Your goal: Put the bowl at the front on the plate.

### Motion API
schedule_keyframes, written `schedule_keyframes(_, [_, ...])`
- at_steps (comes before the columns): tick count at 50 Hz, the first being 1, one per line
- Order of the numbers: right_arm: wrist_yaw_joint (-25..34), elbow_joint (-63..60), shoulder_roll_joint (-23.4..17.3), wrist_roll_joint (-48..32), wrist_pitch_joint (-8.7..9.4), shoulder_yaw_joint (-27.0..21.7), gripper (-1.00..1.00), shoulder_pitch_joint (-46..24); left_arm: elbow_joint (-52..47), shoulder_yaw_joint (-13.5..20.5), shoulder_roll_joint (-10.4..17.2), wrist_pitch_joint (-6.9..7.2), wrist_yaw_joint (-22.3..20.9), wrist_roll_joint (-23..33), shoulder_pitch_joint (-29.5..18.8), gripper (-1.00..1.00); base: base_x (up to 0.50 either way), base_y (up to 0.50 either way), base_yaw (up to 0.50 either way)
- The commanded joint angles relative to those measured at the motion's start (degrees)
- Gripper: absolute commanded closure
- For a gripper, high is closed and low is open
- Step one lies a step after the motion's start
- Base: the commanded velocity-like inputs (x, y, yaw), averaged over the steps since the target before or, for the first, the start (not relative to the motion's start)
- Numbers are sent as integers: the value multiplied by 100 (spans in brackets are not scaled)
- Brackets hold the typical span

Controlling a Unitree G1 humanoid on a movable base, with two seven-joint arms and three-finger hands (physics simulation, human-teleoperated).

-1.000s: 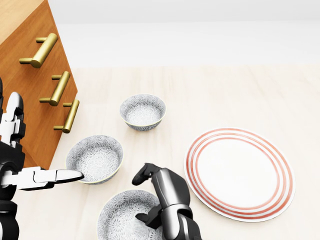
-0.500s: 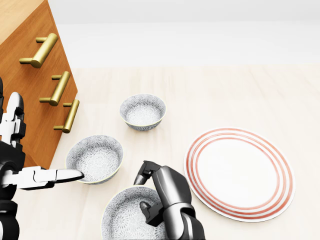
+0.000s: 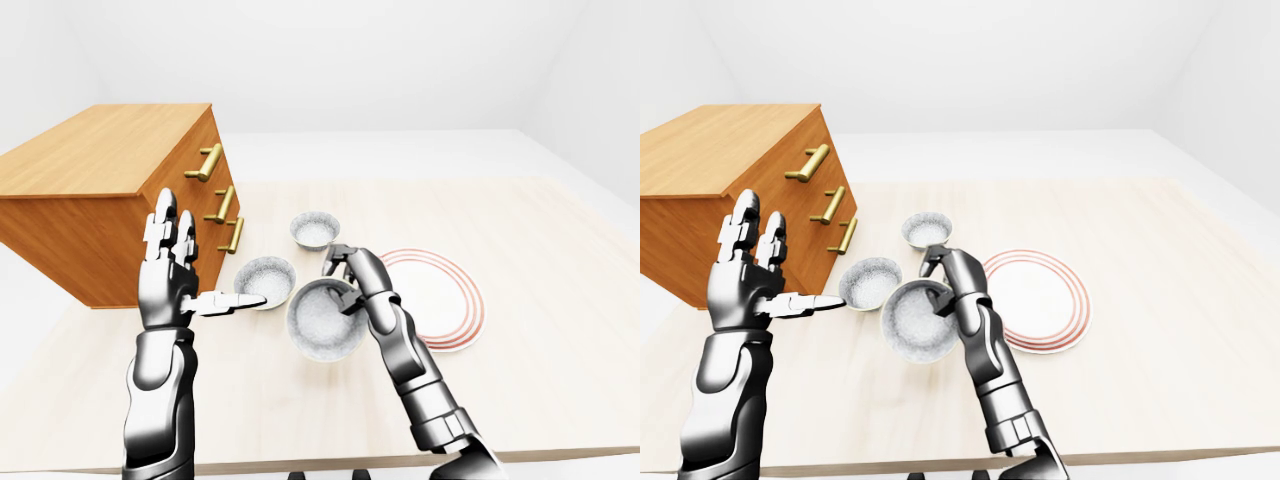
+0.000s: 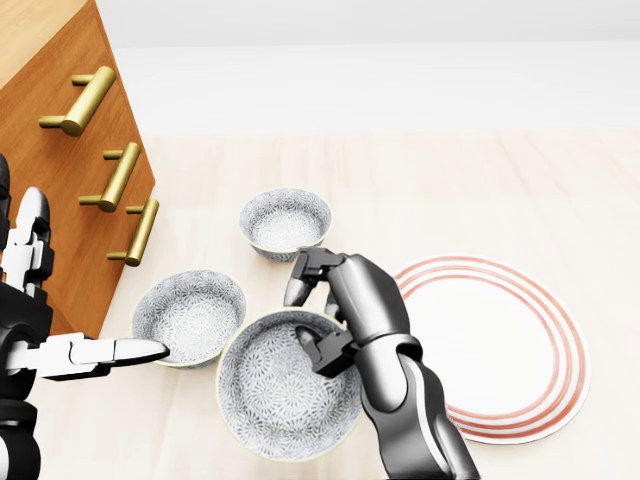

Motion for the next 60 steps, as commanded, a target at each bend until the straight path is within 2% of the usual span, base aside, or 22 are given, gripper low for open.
schedule_keyframes(1, [159,-253,-258,298,0,-282,100,-513,4,2,1,0,1,0,6,-100,0,0,0])
schedule_keyframes(8, [132,52,-432,391,0,-409,100,-782,-6,27,8,0,-6,-21,0,-100,0,0,0])
schedule_keyframes(15, [388,361,-788,363,0,-583,100,-1202,56,17,12,0,1,-15,-16,-100,0,0,0])
schedule_keyframes(26, [1132,357,-1172,143,0,-740,100,-1560,147,9,20,0,14,-6,-36,-100,0,0,0])
schedule_keyframes(33, [1816,291,-1411,-39,0,-774,100,-1781,223,-4,19,0,22,13,-41,-100,0,0,0])
schedule_keyframes(46, [2447,940,-1851,172,0,-1026,100,-2295,379,-37,13,0,16,44,-40,-100,0,0,0])
schedule_keyframes(52, [2554,1268,-2037,169,0,-1065,100,-2447,420,-51,9,0,13,61,-30,-100,0,0,0])
schedule_keyframes(60, [2296,2212,-2284,342,0,-1196,100,-2703,365,-59,3,0,7,73,-9,-100,0,0,0])
